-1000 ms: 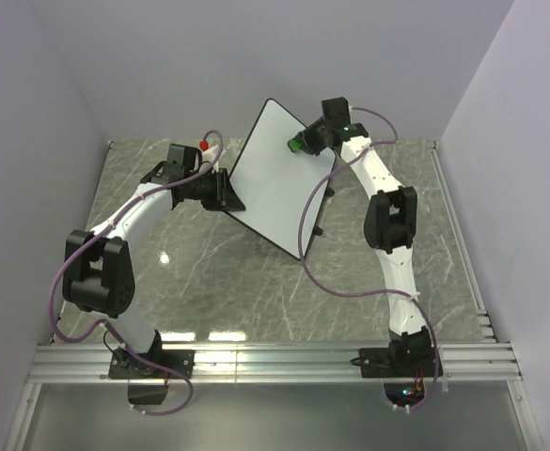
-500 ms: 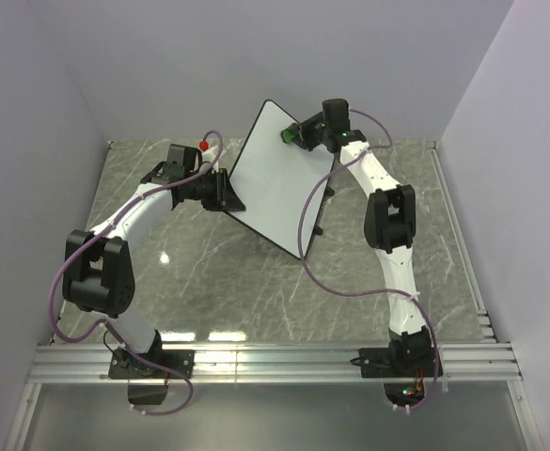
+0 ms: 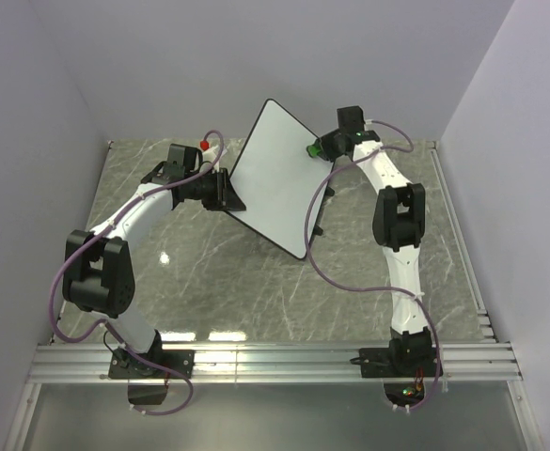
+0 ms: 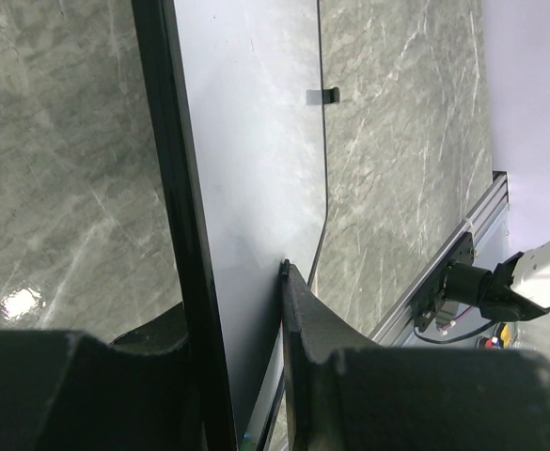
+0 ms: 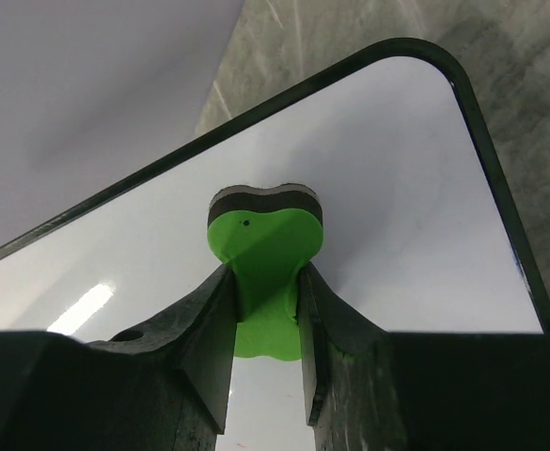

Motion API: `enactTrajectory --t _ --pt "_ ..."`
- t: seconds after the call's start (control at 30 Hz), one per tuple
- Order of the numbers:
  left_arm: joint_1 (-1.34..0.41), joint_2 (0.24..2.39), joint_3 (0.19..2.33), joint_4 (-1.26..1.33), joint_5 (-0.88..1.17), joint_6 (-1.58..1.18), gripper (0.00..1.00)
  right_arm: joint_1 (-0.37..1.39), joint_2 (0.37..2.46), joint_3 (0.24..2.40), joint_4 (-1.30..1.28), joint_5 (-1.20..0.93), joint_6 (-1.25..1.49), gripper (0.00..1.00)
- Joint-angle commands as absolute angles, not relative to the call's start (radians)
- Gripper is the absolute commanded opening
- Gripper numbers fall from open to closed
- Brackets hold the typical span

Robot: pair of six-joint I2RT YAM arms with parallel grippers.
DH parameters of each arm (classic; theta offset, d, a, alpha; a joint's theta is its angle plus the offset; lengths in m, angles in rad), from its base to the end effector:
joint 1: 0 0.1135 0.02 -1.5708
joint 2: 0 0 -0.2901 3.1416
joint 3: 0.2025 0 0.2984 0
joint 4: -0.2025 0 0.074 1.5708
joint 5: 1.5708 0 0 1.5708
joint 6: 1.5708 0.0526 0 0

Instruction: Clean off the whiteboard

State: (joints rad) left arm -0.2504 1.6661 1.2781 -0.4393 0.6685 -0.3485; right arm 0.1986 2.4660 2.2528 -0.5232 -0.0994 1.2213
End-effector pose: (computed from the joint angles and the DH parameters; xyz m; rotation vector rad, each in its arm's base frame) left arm 0.3978 -0.1354 0.2624 0.2079 2.4248 -1.0776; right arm 0.6248 0.1311 0.2069 1.1526 2.1644 0.8007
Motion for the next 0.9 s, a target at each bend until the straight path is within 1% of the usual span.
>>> enactTrajectory --t 0.0,0.17,0.33,0.6,0.77,0.87 --pt "-0.308 1.735 1.239 -0.526 0.555 -0.193 0.0 0.225 2.447 2.218 -0.575 -0.109 1.174 0.0" --pt "-0.308 1.744 1.244 -0.528 0.558 -0.195 0.0 0.247 2.419 2.184 -0.581 -0.159 1.106 0.0" --pt "-0.308 1.755 1.256 -0.532 0.561 -0.195 0.0 0.275 2.361 2.086 -0.568 -0.215 1.042 0.0" --pt "-0.308 1.763 1.267 -0.537 0.56 -0.192 0.0 0.366 2.343 2.12 -0.659 -0.264 0.913 0.0" --pt "-0.308 1.764 1.269 -0.538 0.557 -0.19 0.0 0.426 2.286 2.002 -0.663 -0.319 0.871 0.0" --pt "-0.31 1.769 1.27 -0.54 0.557 -0.19 0.0 0.463 2.276 1.979 -0.675 -0.357 0.841 0.0"
